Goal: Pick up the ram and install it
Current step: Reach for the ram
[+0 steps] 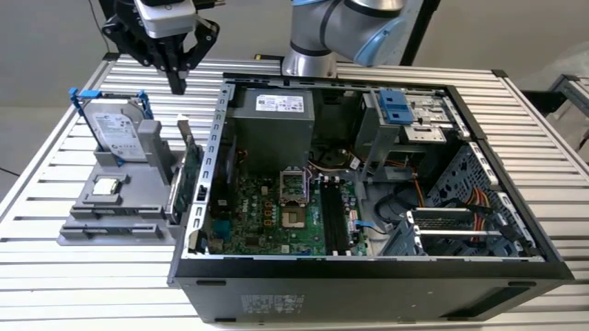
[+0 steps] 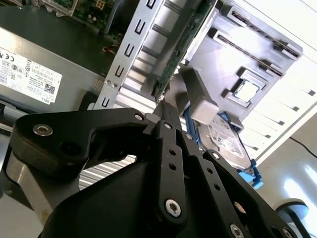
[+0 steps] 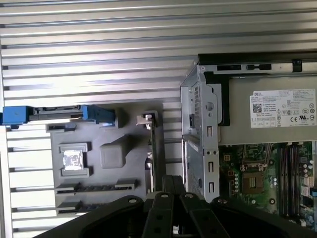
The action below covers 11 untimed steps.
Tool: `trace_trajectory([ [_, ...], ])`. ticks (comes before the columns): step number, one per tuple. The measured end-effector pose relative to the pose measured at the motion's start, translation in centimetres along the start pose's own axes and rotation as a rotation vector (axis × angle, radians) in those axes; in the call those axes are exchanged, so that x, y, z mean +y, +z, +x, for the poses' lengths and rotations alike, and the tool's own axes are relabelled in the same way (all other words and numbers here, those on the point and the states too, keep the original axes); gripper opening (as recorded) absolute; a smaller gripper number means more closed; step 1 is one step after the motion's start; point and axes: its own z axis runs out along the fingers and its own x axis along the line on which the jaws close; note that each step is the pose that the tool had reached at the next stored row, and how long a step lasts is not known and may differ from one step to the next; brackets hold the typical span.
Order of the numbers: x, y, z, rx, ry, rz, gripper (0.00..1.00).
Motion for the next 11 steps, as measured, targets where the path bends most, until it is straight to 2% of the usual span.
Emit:
trace_trajectory([
  [11,-0.07,-0.01,0.93,0.0008,0.000,0.0001,0.00],
])
